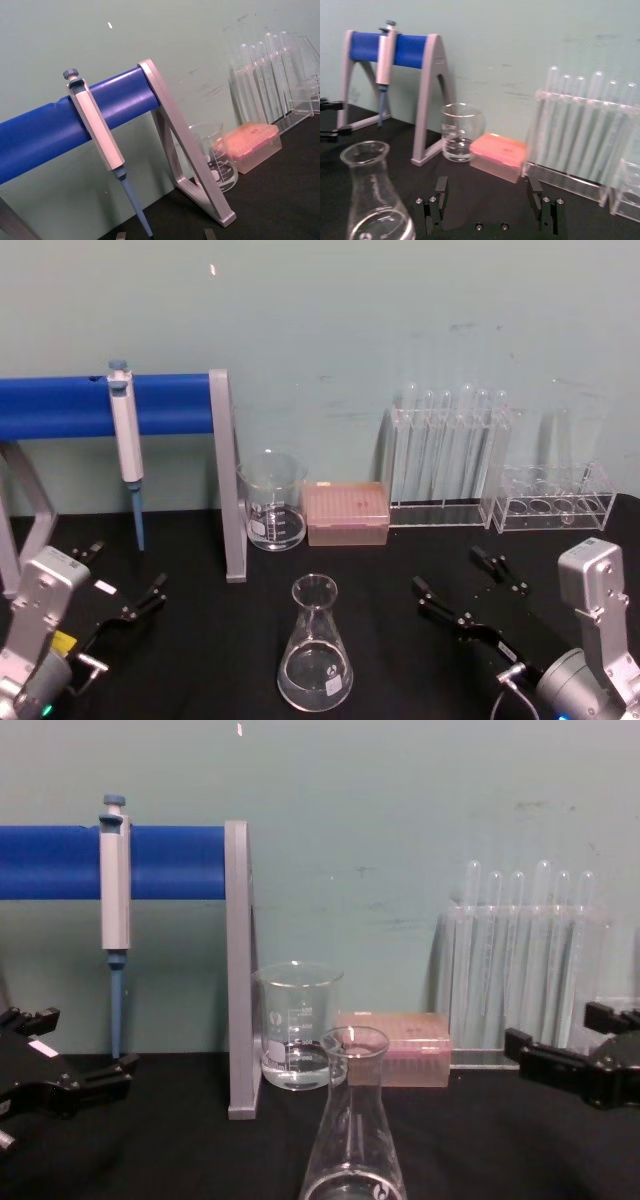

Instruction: Grasp the erlenmeyer flask with one hand, shake it three times, then place it back.

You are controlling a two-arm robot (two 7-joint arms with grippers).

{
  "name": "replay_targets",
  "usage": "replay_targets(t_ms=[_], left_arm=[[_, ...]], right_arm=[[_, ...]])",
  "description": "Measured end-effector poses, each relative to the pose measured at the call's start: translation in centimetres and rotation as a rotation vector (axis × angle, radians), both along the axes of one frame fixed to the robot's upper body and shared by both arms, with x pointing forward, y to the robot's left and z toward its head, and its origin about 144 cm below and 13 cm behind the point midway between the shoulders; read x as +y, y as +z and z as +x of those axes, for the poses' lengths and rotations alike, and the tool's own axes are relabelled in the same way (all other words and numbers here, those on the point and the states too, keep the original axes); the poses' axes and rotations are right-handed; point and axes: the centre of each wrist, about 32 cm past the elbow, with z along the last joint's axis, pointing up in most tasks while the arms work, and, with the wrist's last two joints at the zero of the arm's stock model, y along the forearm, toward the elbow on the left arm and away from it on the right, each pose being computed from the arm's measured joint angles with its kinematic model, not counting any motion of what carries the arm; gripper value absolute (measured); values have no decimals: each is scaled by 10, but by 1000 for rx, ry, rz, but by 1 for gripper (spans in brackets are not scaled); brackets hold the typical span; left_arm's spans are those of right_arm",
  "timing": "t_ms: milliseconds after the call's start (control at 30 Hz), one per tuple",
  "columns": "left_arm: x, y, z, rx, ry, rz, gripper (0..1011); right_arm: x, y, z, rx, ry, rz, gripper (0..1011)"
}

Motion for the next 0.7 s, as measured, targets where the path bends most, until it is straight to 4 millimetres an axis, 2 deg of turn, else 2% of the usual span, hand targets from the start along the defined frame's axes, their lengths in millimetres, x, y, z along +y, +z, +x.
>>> replay_targets(t_ms=[700], left_arm=[[0,0,0,0,0,0,1001]], right_arm=[[11,-19,4,4,-174,37,1000]])
